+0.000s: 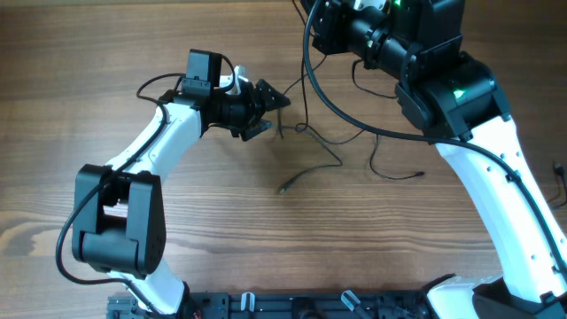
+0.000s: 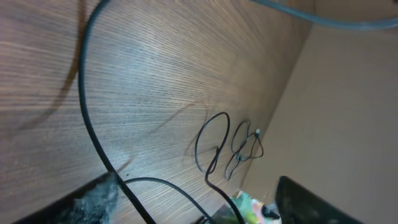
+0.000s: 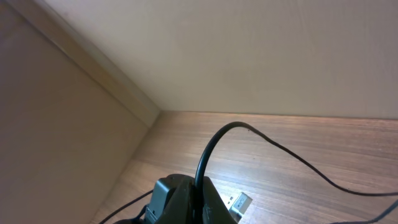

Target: Untangle cables

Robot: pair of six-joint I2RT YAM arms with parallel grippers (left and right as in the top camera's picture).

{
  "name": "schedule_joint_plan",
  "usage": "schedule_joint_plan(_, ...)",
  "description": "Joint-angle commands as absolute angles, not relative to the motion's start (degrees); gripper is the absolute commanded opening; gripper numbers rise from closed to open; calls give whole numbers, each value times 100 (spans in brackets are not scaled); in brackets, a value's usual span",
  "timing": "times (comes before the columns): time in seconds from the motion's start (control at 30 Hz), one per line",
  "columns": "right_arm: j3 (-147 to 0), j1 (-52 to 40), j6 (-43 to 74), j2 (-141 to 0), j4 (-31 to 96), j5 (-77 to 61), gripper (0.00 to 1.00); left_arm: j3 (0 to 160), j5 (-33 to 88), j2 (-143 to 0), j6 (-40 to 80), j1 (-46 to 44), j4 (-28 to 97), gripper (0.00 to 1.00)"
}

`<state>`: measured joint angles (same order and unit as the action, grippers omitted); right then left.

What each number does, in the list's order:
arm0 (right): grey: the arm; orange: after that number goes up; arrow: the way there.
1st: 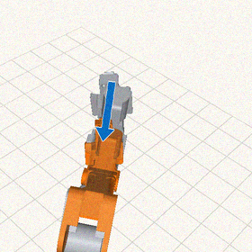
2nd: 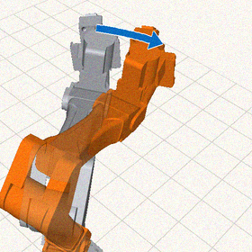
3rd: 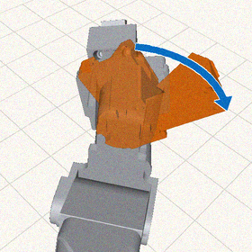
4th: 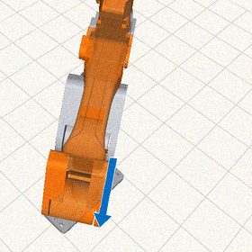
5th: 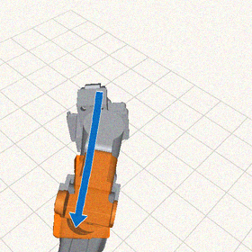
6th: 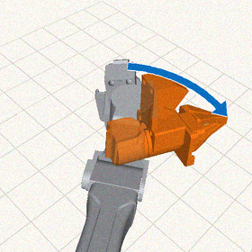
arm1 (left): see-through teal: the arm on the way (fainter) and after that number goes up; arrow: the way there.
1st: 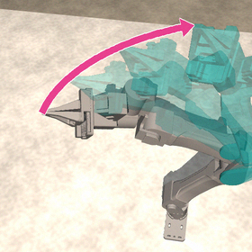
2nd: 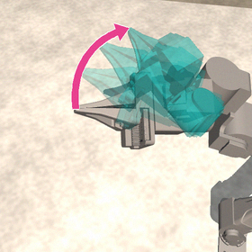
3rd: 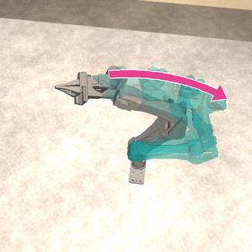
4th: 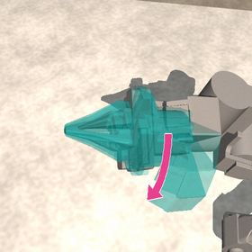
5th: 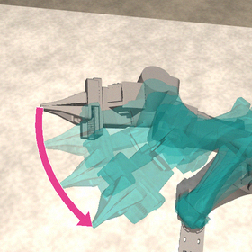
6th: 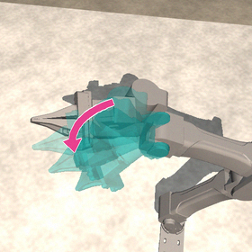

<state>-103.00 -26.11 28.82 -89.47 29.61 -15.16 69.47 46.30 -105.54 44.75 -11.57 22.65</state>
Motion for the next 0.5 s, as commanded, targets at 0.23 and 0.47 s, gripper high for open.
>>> schedule_joint_plan(0.23,-10342,-2639,2864,-8991,2943,-1441,4,6954,4799,-10554,4558,-1135,2845,77)
schedule_joint_plan(0.47,-10342,-2639,2864,-8991,2917,-1441,5,6954,5192,-10554,5419,-1157,2860,59)
